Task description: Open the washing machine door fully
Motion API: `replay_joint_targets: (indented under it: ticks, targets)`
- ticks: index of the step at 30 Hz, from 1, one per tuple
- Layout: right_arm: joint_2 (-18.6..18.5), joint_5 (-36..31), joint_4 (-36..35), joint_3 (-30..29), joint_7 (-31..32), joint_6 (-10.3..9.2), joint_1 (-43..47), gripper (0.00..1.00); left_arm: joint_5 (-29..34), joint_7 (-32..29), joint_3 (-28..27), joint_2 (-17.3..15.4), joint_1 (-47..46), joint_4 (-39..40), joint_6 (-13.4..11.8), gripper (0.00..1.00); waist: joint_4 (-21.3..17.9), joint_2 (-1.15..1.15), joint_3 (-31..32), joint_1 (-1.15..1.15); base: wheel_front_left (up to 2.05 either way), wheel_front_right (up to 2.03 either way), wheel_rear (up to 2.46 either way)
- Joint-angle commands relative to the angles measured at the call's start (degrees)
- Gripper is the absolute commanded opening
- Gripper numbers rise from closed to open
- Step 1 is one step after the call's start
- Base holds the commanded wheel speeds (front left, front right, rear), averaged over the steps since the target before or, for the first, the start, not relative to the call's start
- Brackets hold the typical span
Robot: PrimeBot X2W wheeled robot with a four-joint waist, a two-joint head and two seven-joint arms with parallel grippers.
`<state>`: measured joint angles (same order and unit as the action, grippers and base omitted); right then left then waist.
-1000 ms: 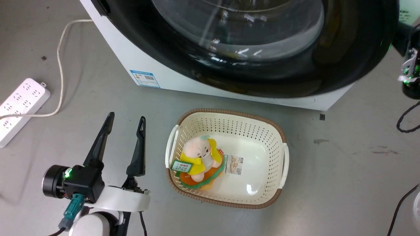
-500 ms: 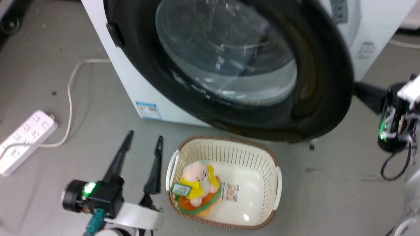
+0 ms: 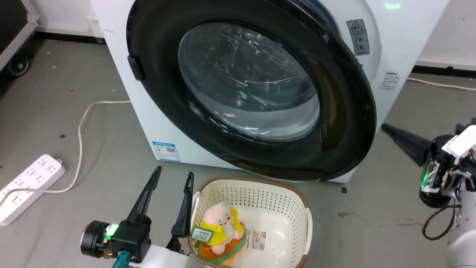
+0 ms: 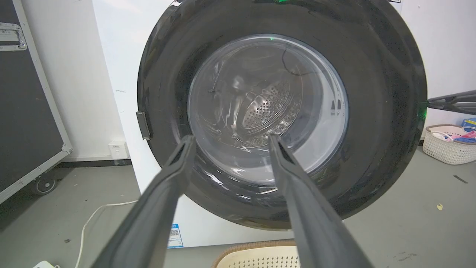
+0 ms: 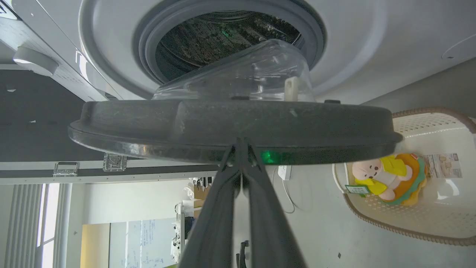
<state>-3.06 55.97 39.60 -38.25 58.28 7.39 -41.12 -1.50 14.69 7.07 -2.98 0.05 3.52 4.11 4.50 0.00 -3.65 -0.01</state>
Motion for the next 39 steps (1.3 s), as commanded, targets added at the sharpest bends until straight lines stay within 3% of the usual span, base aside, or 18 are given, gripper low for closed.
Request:
replay_joint_targets:
  ticks: [1,5,11,25,31,39]
  targets:
    - [0.17,0.27,-0.02,0.04,-2.42,0.1,0.19,0.0,0.54,0.3,0.26,-0.08,0.34,0.19,-0.13,1.0,0.22,0.0,-0.46,0.01,0.0,0.0,0.0]
    - [0.17,-0.61,0.93,-0.01,-6.83,0.1,-1.43,0.0,0.35,0.3,0.28,-0.33,-0.23,0.28,0.21,1.0,1.21,0.0,-1.87,0.01,0.0,0.0,0.0]
    - [0.18,-0.65,4.01,3.01,-7.58,0.1,-3.43,0.0,-0.15,0.3,-0.21,-0.36,-0.88,0.27,0.48,1.0,2.87,0.0,-3.44,0.01,0.0,0.0,0.0]
    - [0.18,2.43,6.2,8.31,-2.09,0.1,1.88,0.0,-0.06,0.3,-0.36,-0.19,0.18,-0.53,0.0,1.0,3.32,0.0,-0.61,0.01,0.0,0.0,0.0]
    - [0.18,8.5,4.12,12.8,0.69,0.1,6.21,0.0,0.4,0.3,0.79,-0.13,1.55,-0.7,-0.16,1.0,2.78,0.0,1.36,0.01,0.0,0.0,0.0]
    - [0.18,21.46,-1.88,26.56,0.33,0.1,14.02,0.0,1.0,0.3,2.05,-0.2,3.52,-1.29,-0.08,1.0,2.73,0.0,3.24,0.01,0.0,0.0,0.0]
